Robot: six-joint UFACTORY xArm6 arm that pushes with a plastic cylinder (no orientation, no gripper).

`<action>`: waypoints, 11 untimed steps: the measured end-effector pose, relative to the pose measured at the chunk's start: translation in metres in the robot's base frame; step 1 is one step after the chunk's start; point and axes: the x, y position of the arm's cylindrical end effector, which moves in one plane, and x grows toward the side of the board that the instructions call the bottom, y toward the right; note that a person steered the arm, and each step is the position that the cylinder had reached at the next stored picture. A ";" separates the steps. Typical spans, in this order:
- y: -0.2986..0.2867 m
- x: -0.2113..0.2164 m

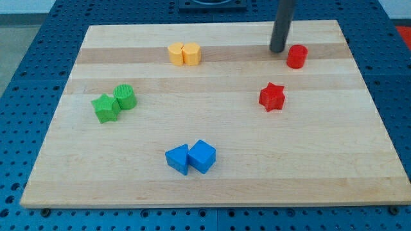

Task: Move the red circle to the top right corner

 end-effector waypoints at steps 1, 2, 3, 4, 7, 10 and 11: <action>-0.015 0.023; -0.006 0.050; 0.033 0.060; 0.064 0.054; 0.053 0.026; 0.071 -0.009; 0.071 -0.009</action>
